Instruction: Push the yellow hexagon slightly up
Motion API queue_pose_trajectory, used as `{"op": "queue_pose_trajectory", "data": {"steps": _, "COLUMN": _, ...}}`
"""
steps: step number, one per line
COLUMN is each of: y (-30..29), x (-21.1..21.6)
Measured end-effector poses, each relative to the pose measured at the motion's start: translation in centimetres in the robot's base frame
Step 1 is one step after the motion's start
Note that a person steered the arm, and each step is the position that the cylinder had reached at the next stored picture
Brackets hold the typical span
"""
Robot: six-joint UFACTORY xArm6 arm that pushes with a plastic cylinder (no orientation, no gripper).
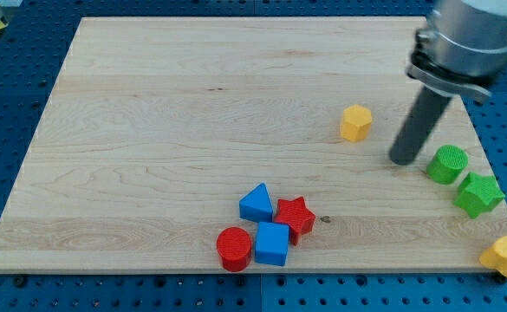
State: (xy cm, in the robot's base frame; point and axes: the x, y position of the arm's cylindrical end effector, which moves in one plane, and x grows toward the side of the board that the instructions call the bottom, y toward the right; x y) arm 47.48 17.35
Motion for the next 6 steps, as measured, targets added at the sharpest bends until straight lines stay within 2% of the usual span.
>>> {"op": "queue_pose_trajectory", "data": {"steps": 1, "y": -2.2, "x": -1.0}}
{"op": "queue_pose_trajectory", "data": {"steps": 2, "y": -2.3, "x": 2.8}}
{"op": "queue_pose_trajectory", "data": {"steps": 3, "y": -2.3, "x": 2.6}}
{"op": "queue_pose_trajectory", "data": {"steps": 5, "y": -2.2, "x": -6.4}}
{"op": "queue_pose_trajectory", "data": {"steps": 6, "y": 0.9, "x": -7.5}}
